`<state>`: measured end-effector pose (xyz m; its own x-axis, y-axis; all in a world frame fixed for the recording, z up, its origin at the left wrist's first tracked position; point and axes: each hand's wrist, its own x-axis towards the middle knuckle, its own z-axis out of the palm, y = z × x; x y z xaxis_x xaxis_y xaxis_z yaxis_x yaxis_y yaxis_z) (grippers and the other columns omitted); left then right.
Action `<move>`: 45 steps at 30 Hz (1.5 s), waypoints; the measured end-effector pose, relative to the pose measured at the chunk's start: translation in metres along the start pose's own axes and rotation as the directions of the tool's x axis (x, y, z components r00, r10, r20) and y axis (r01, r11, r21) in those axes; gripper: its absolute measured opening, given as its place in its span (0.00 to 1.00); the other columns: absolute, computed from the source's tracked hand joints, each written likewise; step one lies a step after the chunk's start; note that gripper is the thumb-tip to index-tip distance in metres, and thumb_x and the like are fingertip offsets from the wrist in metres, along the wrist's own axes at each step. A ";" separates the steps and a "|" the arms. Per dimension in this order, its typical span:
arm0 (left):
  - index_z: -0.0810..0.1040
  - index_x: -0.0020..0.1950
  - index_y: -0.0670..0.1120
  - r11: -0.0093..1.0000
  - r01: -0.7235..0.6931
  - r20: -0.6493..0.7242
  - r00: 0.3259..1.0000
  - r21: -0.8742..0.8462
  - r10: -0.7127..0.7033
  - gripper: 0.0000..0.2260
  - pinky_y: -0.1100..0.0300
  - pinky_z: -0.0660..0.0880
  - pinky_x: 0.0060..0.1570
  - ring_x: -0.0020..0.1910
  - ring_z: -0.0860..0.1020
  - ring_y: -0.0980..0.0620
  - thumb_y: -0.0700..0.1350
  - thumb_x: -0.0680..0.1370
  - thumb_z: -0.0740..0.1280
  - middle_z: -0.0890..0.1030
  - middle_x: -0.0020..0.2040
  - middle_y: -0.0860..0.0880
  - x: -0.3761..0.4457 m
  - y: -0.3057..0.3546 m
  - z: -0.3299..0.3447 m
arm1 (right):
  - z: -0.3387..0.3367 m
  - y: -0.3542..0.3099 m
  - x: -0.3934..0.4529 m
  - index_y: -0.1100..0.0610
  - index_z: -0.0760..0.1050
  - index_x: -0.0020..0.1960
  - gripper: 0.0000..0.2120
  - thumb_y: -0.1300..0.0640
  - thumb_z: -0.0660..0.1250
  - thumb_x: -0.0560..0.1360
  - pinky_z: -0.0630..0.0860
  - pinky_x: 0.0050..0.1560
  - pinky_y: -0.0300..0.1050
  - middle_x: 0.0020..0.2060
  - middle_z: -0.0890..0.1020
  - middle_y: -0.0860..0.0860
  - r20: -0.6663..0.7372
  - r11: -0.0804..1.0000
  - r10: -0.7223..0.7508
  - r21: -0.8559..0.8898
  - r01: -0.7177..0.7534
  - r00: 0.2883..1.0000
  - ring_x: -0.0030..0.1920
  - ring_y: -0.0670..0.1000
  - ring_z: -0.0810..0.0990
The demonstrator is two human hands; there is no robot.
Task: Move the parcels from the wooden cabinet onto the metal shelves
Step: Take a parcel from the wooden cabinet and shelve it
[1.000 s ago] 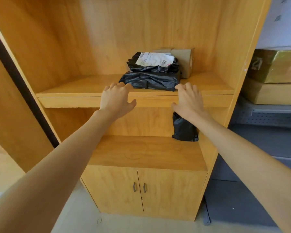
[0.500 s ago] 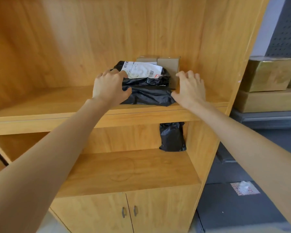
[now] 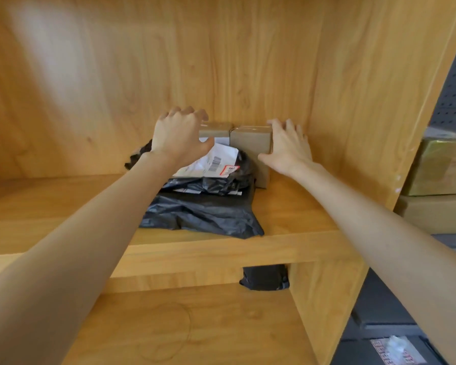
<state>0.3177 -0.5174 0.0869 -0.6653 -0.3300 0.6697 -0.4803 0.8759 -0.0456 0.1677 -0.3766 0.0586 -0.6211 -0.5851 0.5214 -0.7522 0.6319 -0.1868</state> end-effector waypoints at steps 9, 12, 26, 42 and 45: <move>0.71 0.69 0.50 0.988 -0.094 0.112 0.988 -0.125 0.109 0.24 0.52 0.66 0.59 0.65 0.70 0.43 0.54 0.74 0.67 0.75 0.63 0.45 0.062 0.024 0.044 | 0.016 0.025 0.055 0.48 0.39 0.78 0.58 0.51 0.79 0.65 0.57 0.73 0.52 0.78 0.50 0.54 0.314 0.837 0.088 0.492 -0.241 0.945 0.76 0.56 0.52; 0.66 0.73 0.51 0.969 -0.142 0.235 0.954 -0.200 0.189 0.30 0.51 0.64 0.63 0.69 0.65 0.44 0.52 0.72 0.69 0.72 0.68 0.44 0.075 0.028 0.052 | 0.023 0.031 0.061 0.48 0.35 0.78 0.61 0.52 0.79 0.65 0.57 0.73 0.50 0.78 0.51 0.52 0.399 0.760 0.072 0.572 -0.310 0.914 0.76 0.54 0.53; 0.65 0.73 0.53 0.911 -0.057 0.233 0.959 -0.408 0.164 0.34 0.48 0.69 0.62 0.67 0.68 0.42 0.54 0.69 0.71 0.73 0.66 0.45 0.077 0.014 0.038 | -0.009 0.032 0.055 0.55 0.51 0.77 0.55 0.54 0.81 0.61 0.59 0.66 0.40 0.74 0.60 0.52 -0.042 0.802 0.083 0.596 -0.042 0.996 0.73 0.51 0.60; 0.73 0.61 0.48 -0.090 0.724 0.728 0.686 -0.684 -0.012 0.22 0.48 0.78 0.46 0.53 0.78 0.43 0.59 0.72 0.68 0.76 0.57 0.44 -0.001 0.049 -0.051 | -0.048 0.011 -0.051 0.55 0.57 0.70 0.42 0.61 0.78 0.65 0.73 0.63 0.49 0.68 0.61 0.53 -0.496 0.756 -0.574 -0.016 0.654 0.652 0.71 0.55 0.63; 0.75 0.58 0.51 -0.104 0.641 0.648 0.759 -0.761 -0.061 0.17 0.51 0.78 0.45 0.51 0.78 0.45 0.57 0.73 0.68 0.78 0.54 0.46 -0.017 0.051 -0.057 | -0.060 0.010 -0.068 0.51 0.52 0.74 0.49 0.57 0.80 0.63 0.66 0.68 0.48 0.73 0.58 0.54 -0.450 0.791 -0.552 -0.016 0.612 0.702 0.72 0.55 0.62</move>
<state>0.3367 -0.4467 0.1155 -0.8462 -0.5320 0.0308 0.0582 -0.0348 0.9977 0.2155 -0.3001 0.0714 0.0784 -0.5309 0.8438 -0.9713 0.1499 0.1846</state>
